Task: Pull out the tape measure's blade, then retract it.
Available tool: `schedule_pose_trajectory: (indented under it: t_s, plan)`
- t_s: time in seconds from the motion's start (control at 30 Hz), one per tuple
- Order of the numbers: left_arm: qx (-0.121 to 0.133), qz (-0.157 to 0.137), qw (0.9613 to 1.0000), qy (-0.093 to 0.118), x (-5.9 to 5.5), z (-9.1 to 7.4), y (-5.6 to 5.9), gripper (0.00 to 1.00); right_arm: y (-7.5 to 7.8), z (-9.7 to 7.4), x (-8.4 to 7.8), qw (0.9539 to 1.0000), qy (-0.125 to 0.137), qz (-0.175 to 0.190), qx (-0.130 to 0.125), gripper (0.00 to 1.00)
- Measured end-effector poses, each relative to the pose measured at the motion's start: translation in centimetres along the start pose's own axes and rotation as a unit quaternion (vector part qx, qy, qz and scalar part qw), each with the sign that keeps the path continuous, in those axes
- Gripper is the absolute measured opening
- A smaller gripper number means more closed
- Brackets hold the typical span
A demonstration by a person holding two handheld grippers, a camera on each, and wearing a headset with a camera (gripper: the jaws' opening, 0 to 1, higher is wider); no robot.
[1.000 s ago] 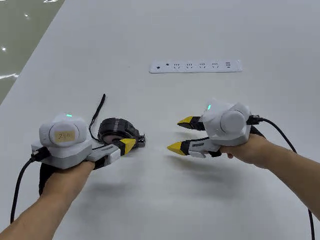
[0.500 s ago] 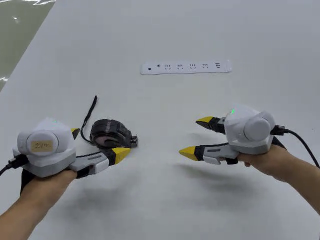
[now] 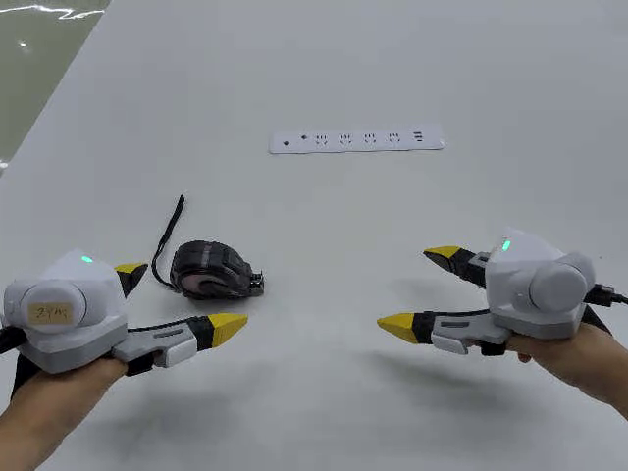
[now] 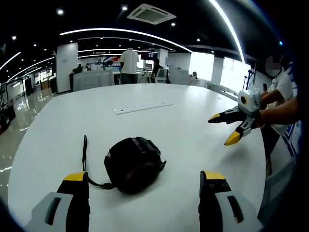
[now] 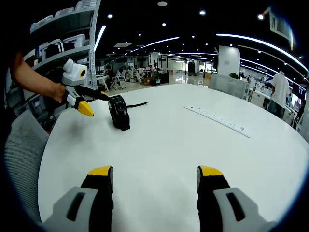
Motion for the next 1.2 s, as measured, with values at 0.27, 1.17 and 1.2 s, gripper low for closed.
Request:
schedule_pose_trajectory:
  t_s: [0.27,1.17,1.2]
  plan:
    - [-0.020,0.016,0.9997,0.005,-0.1,-0.8,0.8,0.95,-0.8,-1.5,-0.3,0.9999,0.005,0.010,-0.006,0.80]
    - [-0.045,0.039,0.9976,0.036,-1.1,-3.4,1.7,1.00,-3.6,-3.2,-0.9,0.9985,0.034,0.043,0.000,1.00]
    - [-0.046,0.040,0.9975,0.037,-1.1,-3.5,1.7,1.00,-3.6,-3.2,-0.9,0.9984,0.037,0.042,0.000,1.00]
Point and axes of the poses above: the centre of the closed fingertips' face, and the gripper's own axes: z roughly forward along the fingers, y roughly to its right, x roughly out of its top, the point moved 8 cm from there along -z, roughly backward along the fingers, and after that the axes turned 6 degrees about z, right-handed, at the moved point
